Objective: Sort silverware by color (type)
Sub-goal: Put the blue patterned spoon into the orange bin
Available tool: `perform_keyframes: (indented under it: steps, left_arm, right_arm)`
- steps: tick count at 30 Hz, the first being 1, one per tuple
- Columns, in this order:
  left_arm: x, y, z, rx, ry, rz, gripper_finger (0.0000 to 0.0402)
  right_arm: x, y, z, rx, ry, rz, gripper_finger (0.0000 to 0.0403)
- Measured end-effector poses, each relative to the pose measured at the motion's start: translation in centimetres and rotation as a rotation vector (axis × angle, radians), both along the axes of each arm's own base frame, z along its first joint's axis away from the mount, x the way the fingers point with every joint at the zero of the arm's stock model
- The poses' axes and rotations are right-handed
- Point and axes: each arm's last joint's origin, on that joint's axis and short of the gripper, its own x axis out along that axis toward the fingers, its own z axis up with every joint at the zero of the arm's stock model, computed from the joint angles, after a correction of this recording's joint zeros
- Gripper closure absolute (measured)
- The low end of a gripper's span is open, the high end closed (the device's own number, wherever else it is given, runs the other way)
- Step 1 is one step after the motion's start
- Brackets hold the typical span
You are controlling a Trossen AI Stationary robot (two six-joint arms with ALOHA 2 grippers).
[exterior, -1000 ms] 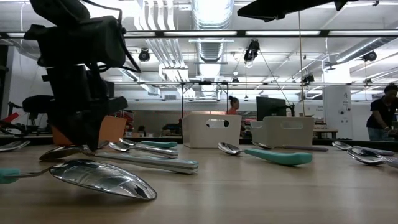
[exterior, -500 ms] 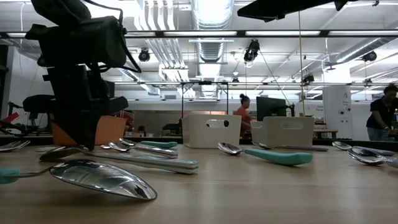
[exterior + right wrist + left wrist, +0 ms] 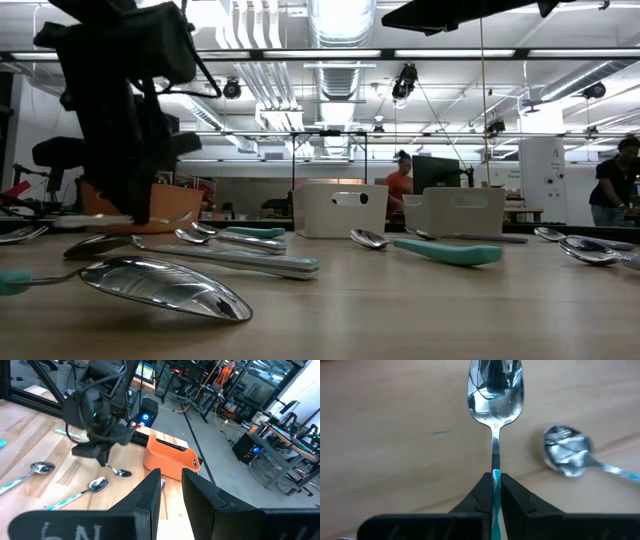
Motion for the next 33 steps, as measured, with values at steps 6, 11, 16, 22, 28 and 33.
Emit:
perform_keyframes:
  steps: [6,11,16,22,28,33]
  left_arm:
    - [-0.9,0.3,2.9,-0.002,-0.124,-0.058,0.0399]
    - [-2.1,1.2,5.3,0.028,-0.238,-0.059,0.0399]
    - [-3.4,3.1,7.2,0.073,-0.302,-0.058,0.0399]
    - [-5.0,6.3,8.6,0.144,-0.310,-0.036,0.0399]
    - [-6.6,10.0,8.9,0.136,-0.264,-0.015,0.0400]
    - [-7.9,12.8,8.7,0.117,-0.245,-0.010,0.0400]
  right_arm:
    - [0.0,0.0,0.0,0.000,0.000,0.000,0.0335]
    - [0.0,0.0,0.0,0.000,0.000,0.000,0.0335]
    - [0.0,0.0,0.0,-0.001,-0.001,0.000,0.0335]
    - [0.0,0.0,0.0,-0.005,-0.001,0.000,0.0335]
    - [0.0,0.0,0.0,-0.007,0.000,0.001,0.0335]
    - [0.0,0.0,0.0,-0.008,0.000,0.001,0.0335]
